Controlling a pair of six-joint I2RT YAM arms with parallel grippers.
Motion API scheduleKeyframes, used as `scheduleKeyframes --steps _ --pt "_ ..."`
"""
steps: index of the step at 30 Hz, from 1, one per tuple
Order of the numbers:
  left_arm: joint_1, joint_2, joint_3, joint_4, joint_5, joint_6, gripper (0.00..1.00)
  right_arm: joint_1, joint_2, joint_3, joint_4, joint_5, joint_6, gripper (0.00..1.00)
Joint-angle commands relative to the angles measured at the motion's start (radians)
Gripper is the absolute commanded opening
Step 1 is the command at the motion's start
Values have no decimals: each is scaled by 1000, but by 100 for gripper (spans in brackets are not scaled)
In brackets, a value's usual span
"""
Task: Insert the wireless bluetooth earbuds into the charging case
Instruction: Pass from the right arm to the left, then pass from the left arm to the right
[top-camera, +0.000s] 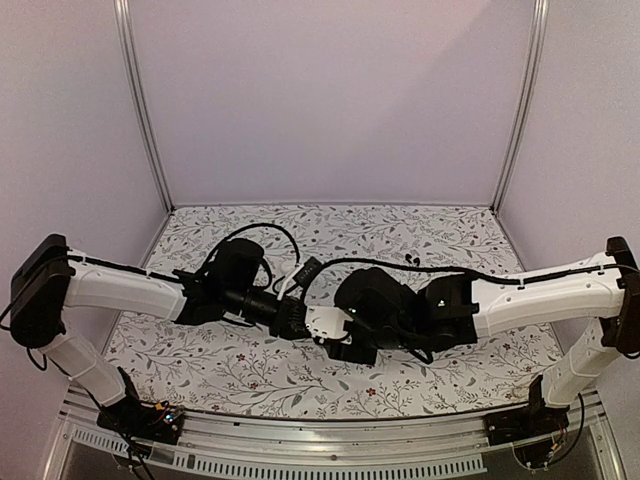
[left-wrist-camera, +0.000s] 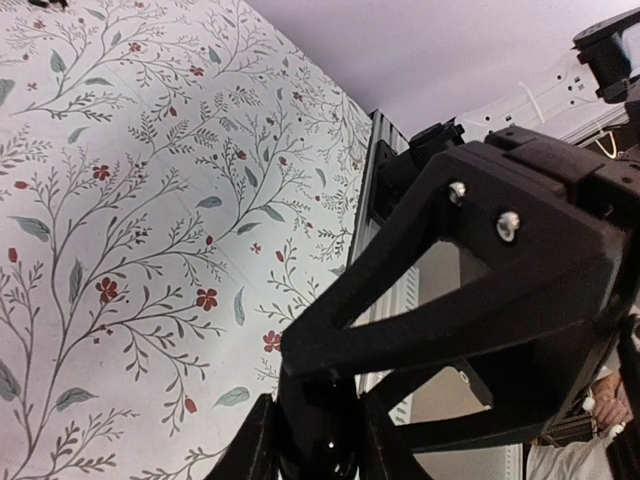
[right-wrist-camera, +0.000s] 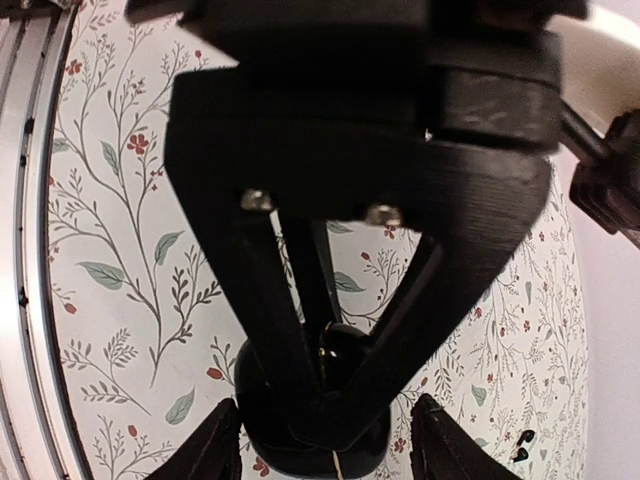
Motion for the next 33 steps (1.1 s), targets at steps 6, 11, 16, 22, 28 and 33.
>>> scheduleKeyframes --steps 6,11,16,22,28,33 --pt "23 -131 -56 125 -38 7 16 -124 -280 -161 228 -297 138 66" --pt "24 -258 -110 227 -91 51 16 -268 -444 -308 441 -649 336 67" --pt "10 -338 -116 259 -127 102 15 -283 -425 -302 502 -780 457 63" --pt "-26 -331 -63 156 -106 188 15 -284 -345 -223 464 -871 456 58" --pt "-45 -336 -59 119 -88 229 14 -284 -297 -159 351 -910 408 54" --pt "-56 -335 -57 131 -81 232 13 -283 -257 -143 336 -938 375 51"
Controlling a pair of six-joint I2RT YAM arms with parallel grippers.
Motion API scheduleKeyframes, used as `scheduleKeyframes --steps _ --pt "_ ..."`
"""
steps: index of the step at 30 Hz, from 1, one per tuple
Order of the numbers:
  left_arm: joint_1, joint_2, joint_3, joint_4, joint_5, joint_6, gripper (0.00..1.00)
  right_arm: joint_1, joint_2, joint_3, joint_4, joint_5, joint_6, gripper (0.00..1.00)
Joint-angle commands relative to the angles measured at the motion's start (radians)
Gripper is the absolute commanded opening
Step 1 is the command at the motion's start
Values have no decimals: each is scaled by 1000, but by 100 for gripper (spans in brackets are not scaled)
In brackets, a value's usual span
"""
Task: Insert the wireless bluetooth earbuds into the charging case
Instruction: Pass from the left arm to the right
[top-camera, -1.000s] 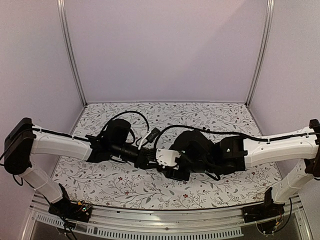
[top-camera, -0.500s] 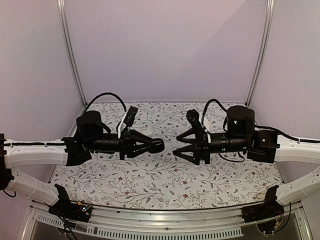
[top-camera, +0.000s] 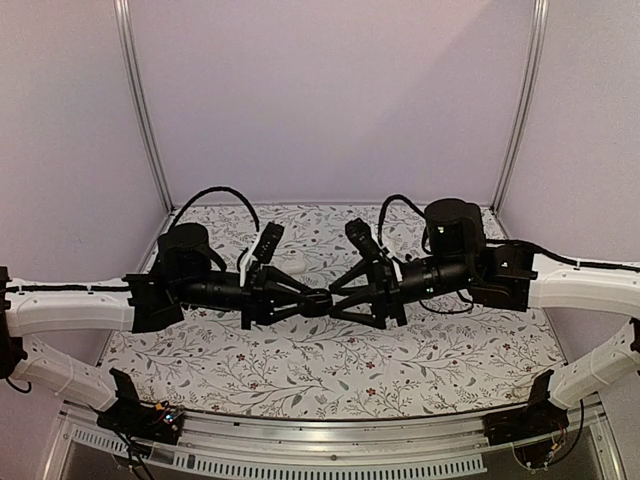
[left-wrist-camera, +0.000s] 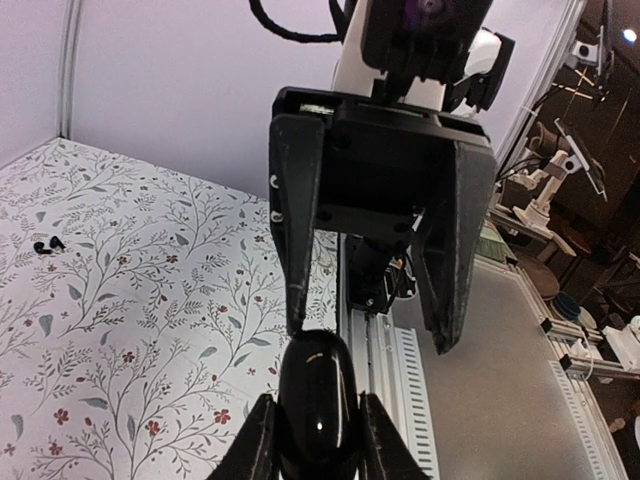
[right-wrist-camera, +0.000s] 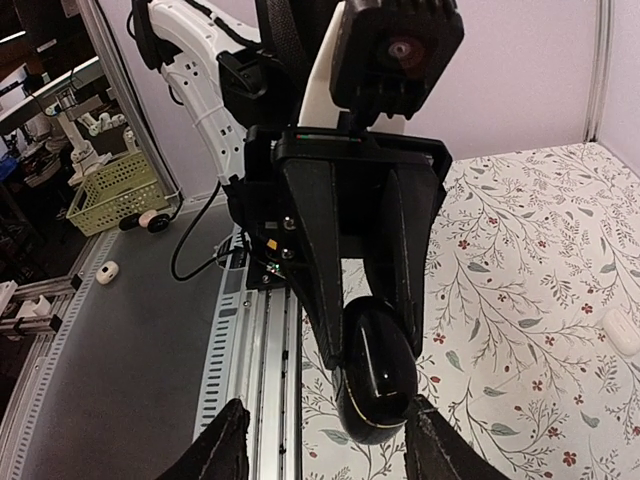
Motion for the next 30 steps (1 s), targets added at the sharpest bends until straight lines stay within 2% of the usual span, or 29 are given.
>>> scheduleKeyframes --steps 1,8,12,26,30 --pt "-22 0 25 6 19 29 13 1 40 22 -37 -50 -24 51" --pt "-27 -8 20 20 20 25 13 1 62 16 -16 -61 -13 49" --pt "-30 -6 20 17 23 25 13 1 63 18 -11 -62 -9 43" --pt "-35 5 35 -38 51 65 12 0 89 77 -109 -60 -64 35" --pt "-38 15 42 -42 61 69 12 0 99 85 -114 -63 -69 28"
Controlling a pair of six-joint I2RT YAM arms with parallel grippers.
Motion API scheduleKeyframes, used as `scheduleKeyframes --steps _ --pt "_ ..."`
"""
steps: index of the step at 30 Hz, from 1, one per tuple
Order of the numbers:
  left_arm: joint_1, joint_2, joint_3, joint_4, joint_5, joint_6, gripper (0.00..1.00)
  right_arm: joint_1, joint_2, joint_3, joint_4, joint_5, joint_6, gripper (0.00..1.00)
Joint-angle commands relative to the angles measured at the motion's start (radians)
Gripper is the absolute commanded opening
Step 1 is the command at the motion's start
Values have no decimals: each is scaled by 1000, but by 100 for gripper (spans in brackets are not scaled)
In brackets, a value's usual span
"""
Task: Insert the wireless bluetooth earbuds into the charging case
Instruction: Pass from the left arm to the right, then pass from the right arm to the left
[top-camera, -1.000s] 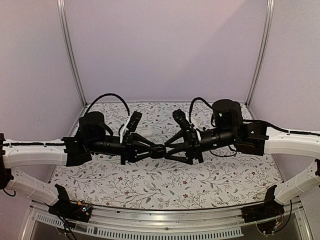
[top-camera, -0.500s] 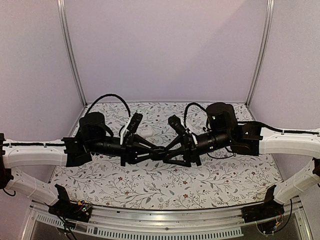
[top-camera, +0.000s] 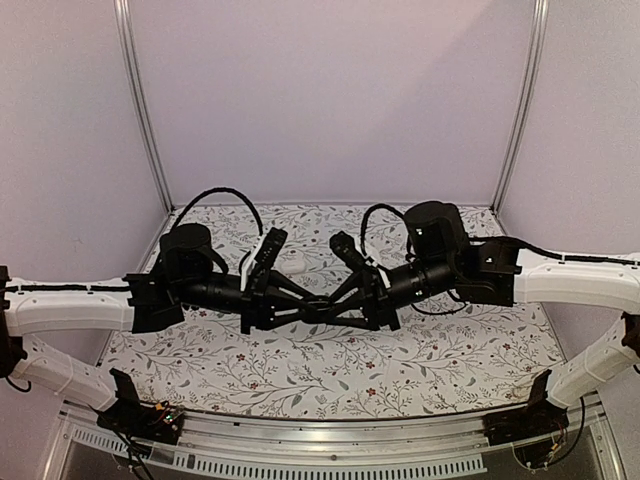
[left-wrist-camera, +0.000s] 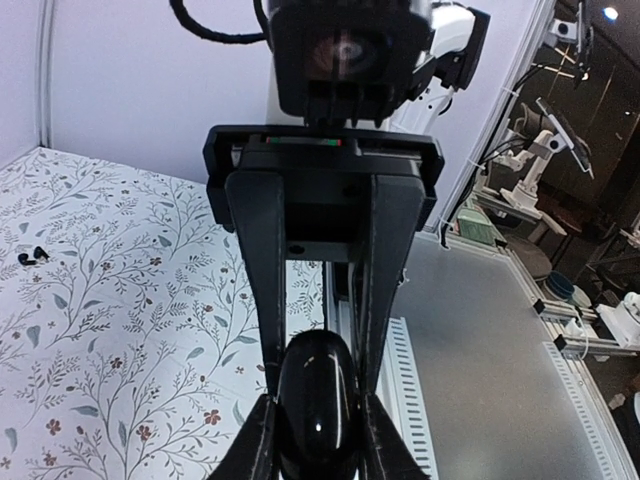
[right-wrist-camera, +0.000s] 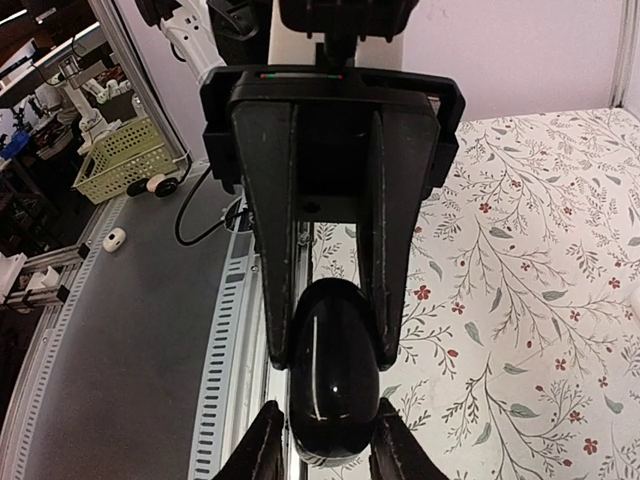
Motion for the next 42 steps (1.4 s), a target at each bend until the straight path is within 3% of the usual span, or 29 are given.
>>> scheduleKeyframes --steps 1,8,14,21,34,42 --pt "-20 15 33 -16 19 23 12 0 15 31 -22 -14 -17 25" --pt "-21 15 34 -26 6 27 15 0 14 33 -22 -43 -24 11" --pt "-20 -21 7 2 -48 15 46 0 -13 -7 58 -34 9 6" --pt "-16 -79 -54 72 -115 6 59 0 -53 -51 175 3 77 3" --pt "-21 -122 -149 316 -128 -55 53 -3 -67 -104 411 35 199 1" --pt "-30 -114 -137 327 -127 -53 50 -3 -38 -115 466 15 246 1"
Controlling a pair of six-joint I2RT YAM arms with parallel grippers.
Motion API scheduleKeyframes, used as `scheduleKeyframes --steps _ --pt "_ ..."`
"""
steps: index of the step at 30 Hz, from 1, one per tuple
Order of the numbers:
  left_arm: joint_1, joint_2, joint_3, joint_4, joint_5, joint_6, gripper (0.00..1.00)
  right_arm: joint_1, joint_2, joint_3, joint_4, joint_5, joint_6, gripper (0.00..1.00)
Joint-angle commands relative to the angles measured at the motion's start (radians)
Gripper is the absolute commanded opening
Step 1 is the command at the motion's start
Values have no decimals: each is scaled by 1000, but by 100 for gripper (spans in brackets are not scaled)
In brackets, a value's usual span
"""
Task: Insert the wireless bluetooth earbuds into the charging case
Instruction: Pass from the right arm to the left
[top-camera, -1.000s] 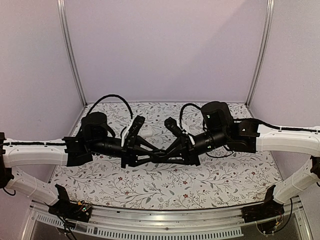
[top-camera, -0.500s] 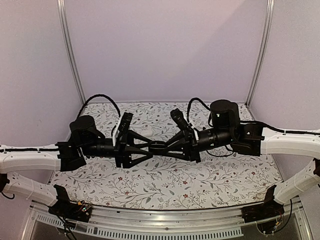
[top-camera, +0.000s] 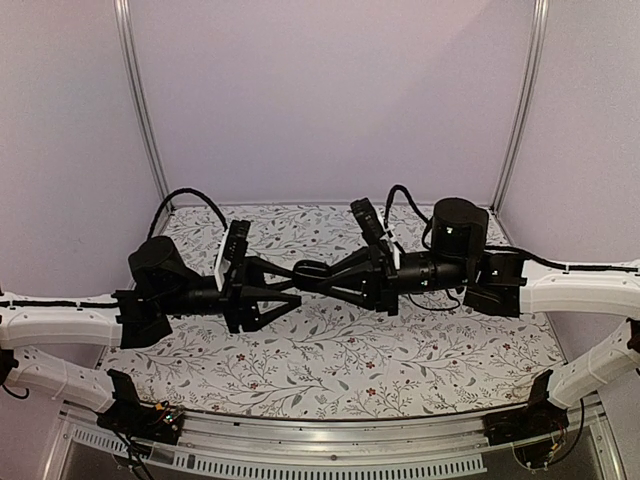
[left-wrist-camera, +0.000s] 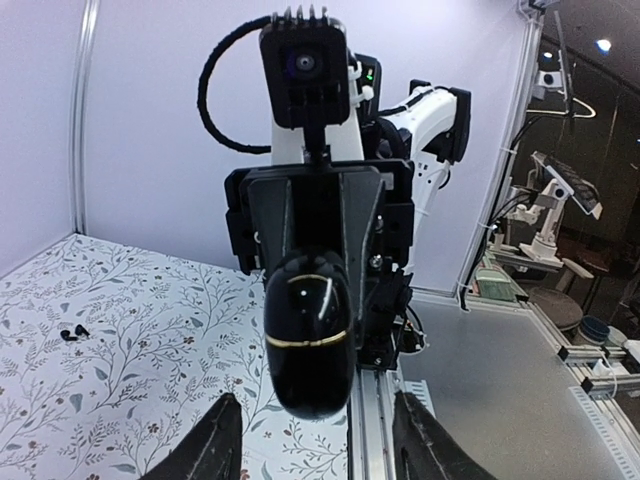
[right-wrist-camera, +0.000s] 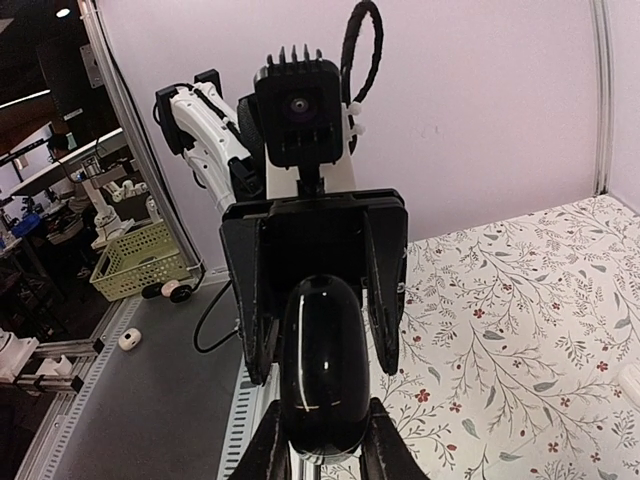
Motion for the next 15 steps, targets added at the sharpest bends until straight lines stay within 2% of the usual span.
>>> scheduleKeyframes --steps 1,9,15 --pt "-18 -1 0 47 -5 -13 50 -1 16 -12 70 -15 37 1" --pt "-18 38 9 96 -26 -66 45 3 36 -13 83 -22 39 1" --pt "-18 70 11 125 -27 -96 38 6 29 -28 102 -5 35 1"
